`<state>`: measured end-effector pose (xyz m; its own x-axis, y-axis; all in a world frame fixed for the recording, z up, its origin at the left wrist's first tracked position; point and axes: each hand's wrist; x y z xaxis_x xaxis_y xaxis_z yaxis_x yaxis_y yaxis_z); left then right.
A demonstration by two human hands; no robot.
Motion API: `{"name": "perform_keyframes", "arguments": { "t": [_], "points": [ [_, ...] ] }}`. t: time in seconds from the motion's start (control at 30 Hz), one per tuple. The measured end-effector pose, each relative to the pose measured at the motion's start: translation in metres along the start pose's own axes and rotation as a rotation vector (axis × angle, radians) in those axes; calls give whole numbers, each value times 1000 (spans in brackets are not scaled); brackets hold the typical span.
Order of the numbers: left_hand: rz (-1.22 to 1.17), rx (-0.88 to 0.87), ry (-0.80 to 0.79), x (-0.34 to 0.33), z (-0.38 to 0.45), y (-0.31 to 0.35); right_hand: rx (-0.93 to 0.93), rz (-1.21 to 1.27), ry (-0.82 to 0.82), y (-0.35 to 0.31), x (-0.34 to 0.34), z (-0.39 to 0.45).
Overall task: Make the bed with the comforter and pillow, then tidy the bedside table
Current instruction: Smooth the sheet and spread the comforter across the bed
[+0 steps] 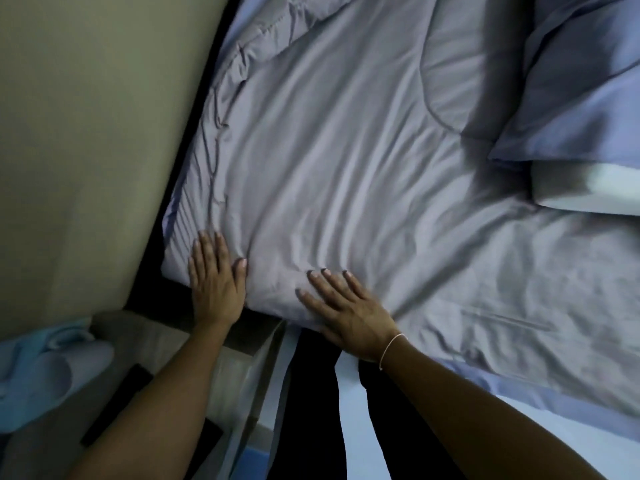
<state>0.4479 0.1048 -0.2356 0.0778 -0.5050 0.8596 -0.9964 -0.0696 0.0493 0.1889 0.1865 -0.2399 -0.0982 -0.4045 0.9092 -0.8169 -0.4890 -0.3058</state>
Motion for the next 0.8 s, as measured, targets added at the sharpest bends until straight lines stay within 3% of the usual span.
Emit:
{"name": "perform_keyframes", "arguments": {
  "t": [0.1,0.2,0.37,0.57,0.8],
  "points": [
    [-41,13,-27,16,-12,30,-190,51,25,16,23,-17],
    [-87,-87,-34,49,-25,79,-411,62,-7,34,58,-41],
    [-144,-364,16,120,-67,163,-565,49,19,48,135,-82],
    [-129,-568,64,200,-120,239,-773,82,107,47,222,-149],
    [-85,-750,88,258,-148,315,-934,62,168,55,267,-219]
  ]
}}
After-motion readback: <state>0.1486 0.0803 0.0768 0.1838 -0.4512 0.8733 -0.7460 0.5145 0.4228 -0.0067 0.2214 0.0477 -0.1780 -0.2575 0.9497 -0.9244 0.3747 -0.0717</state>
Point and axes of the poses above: each hand's wrist, its own z-axis towards the middle knuckle, its own x-axis out of the back of the hand, y = z × x, and after that the axes turned 9 degrees about -y, right-handed
